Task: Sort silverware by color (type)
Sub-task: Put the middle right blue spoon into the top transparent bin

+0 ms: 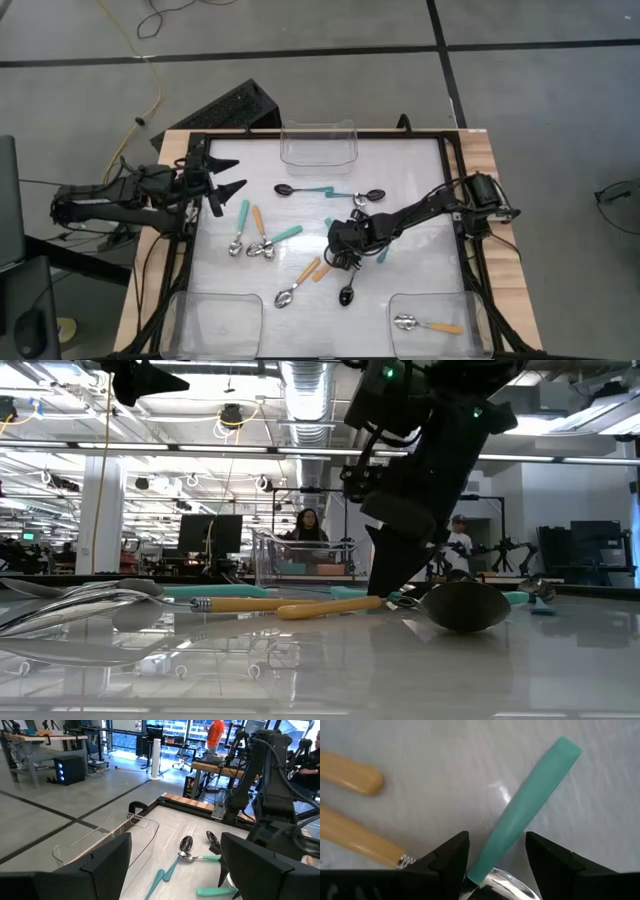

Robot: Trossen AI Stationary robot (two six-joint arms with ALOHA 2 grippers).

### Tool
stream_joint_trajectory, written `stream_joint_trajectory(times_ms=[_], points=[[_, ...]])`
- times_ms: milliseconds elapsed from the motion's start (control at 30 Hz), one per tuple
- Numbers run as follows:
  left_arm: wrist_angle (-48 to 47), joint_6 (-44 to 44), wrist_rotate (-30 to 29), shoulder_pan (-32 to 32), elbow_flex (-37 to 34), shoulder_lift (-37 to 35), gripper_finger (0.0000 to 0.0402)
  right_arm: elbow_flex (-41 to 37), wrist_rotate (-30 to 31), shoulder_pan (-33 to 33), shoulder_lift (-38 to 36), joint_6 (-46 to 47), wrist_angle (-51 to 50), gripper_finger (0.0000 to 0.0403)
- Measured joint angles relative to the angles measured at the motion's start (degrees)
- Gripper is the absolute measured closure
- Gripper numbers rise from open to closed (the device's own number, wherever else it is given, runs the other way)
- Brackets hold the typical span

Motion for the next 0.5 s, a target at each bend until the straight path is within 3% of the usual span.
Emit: stream_joint_trajectory(times_ms=[233,500], points=[[0.0,0.0,0.0,0.0,0.0,-0.02,0.0109,-0.04,-0.28,0.18,0.35,0.25,-0.14,0.0212],[0.0,0.0,-0.04,0.0,0.0,-0.02,0.0109,-0.09,-0.49,0.13,0.35,2.95,-0.33,0.0326]])
